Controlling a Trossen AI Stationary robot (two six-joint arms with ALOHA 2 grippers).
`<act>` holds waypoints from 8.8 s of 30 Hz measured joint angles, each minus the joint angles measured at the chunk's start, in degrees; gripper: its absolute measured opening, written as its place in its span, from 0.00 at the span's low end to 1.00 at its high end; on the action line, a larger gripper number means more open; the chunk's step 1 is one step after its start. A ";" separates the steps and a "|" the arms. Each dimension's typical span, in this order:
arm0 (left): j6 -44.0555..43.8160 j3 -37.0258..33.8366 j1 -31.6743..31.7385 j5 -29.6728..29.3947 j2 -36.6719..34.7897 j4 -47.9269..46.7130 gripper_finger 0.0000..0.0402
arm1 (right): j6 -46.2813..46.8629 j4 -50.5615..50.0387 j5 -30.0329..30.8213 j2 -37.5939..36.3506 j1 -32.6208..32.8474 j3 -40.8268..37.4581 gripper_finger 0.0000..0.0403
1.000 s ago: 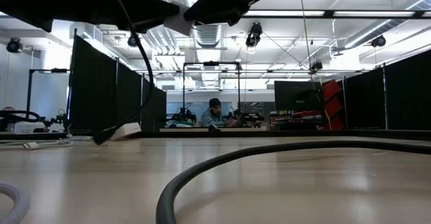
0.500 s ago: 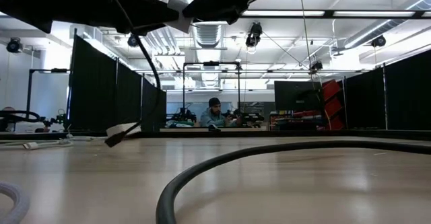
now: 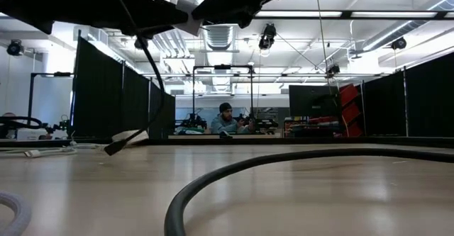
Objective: Plug in charger cables
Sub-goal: Insert the white charger adapter into the top white outlet extension, then insert the top white charger cable into the top white outlet extension
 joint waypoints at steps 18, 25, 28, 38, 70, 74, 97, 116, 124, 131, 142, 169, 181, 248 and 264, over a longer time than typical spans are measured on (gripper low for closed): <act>-37.24 31.90 19.54 -13.44 -5.47 -90.52 0.29 | 9.25 -8.94 0.67 -4.99 1.90 -0.10 0.63; -33.80 29.80 43.74 6.68 -3.66 -92.40 0.29 | 12.43 -11.85 1.23 -4.90 5.55 -0.20 0.57; -34.60 28.58 53.80 12.05 -2.74 -91.30 0.29 | 12.49 -11.64 1.18 -4.90 8.27 -0.20 0.54; -44.56 28.50 63.35 17.07 5.48 -86.77 0.29 | 12.19 -11.23 1.42 -4.87 13.56 -0.22 0.48; -52.82 29.27 64.09 14.84 10.75 -82.19 0.29 | 18.00 -10.58 1.85 -4.81 14.56 -3.30 0.48; -52.92 29.24 64.09 14.77 12.34 -81.96 0.29 | 18.08 -10.60 1.95 -4.81 14.81 -3.66 0.48; -52.59 25.15 63.69 15.73 13.43 -78.61 0.29 | 18.64 -10.59 1.99 -4.81 14.91 -3.69 0.48; -49.52 20.98 59.45 12.14 13.43 -73.21 0.29 | 18.34 -9.05 3.03 -4.81 14.91 -3.69 0.49; -49.15 21.07 59.15 12.61 13.43 -74.57 0.29 | 18.07 -8.90 3.02 -4.81 14.89 -3.69 0.49; -48.51 21.07 55.86 10.33 13.45 -76.39 0.29 | 16.98 -8.82 3.06 -4.81 14.76 -3.69 0.48; -48.30 21.07 48.49 9.27 13.52 -78.22 0.29 | 15.47 -7.58 4.35 -4.81 14.50 -3.69 0.48; -36.58 24.09 43.26 11.55 16.65 -74.52 0.65 | 13.24 -7.54 4.41 -4.81 14.07 -3.74 0.49; -34.72 24.22 43.23 8.63 16.26 -77.89 0.68 | 13.86 -6.84 4.43 -4.81 11.84 -3.74 0.48; -26.18 17.02 57.90 18.57 8.50 -91.07 0.01 | 12.68 -4.75 4.41 -4.81 10.66 -4.94 0.48; -27.10 18.64 45.08 39.70 -27.91 -78.11 0.00 | 4.45 22.31 3.92 7.39 1.10 -4.99 0.48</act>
